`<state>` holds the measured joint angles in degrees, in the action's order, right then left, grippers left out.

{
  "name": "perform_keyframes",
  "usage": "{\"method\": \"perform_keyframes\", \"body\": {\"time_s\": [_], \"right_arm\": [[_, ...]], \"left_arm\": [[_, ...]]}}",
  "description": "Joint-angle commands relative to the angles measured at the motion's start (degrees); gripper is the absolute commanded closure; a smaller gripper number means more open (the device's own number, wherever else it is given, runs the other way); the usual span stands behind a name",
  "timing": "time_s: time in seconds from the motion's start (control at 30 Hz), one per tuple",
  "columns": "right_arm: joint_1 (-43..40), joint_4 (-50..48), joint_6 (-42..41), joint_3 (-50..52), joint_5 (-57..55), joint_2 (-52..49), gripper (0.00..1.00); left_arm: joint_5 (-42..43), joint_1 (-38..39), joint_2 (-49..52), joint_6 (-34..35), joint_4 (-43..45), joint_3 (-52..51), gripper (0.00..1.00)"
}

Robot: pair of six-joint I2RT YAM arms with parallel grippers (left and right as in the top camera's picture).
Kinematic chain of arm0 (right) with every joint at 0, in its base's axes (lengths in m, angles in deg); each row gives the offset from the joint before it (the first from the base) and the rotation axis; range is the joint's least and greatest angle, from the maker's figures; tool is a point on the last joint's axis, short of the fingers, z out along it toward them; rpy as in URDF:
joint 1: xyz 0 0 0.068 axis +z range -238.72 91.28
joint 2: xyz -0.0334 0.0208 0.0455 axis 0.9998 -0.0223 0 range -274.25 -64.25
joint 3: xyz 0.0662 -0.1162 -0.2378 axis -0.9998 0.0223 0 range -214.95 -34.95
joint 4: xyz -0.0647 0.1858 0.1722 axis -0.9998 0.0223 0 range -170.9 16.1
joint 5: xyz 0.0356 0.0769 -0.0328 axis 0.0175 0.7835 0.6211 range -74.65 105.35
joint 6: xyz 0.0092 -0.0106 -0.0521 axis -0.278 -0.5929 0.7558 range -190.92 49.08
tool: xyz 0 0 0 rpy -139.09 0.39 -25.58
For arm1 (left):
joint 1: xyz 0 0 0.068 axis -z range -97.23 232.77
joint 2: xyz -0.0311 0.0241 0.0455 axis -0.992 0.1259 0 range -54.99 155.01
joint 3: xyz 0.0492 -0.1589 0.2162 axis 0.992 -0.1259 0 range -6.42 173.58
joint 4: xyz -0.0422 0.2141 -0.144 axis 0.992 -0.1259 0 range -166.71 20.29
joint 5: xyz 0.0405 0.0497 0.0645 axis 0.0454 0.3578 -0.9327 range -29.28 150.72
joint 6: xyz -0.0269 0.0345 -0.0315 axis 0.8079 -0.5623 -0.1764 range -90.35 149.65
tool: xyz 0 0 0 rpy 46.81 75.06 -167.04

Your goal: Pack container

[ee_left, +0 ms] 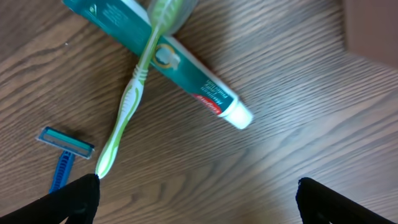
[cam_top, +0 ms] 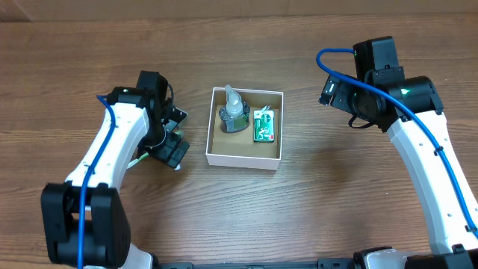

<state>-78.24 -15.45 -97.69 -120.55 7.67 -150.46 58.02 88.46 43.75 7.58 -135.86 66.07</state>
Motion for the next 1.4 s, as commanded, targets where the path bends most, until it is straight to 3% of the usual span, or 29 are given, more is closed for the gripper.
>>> {"method": "perform_keyframes", "body": {"time_s": [0.0,0.1,0.43,1.37], "right_arm": [[-0.1,-0.2,1.6,-0.2,-0.3,0.1,0.00],[-0.1,0.0,1.8,-0.2,-0.3,0.1,0.00],[-0.1,0.5,1.7,-0.2,-0.2,0.1,0.00],[-0.1,2.2,1.7,-0.2,-0.2,0.1,0.00]], "left_arm": [[-1.4,-3.7,1.1,-7.1,0.6,0.0,0.01],[-0.9,-6.0,1.6,-9.8,1.6,0.0,0.04],[-0.9,-7.1,3.7,-15.1,7.7,0.0,0.01],[-3.9,-5.3,15.9,-15.0,13.1,0.0,0.00]]}}
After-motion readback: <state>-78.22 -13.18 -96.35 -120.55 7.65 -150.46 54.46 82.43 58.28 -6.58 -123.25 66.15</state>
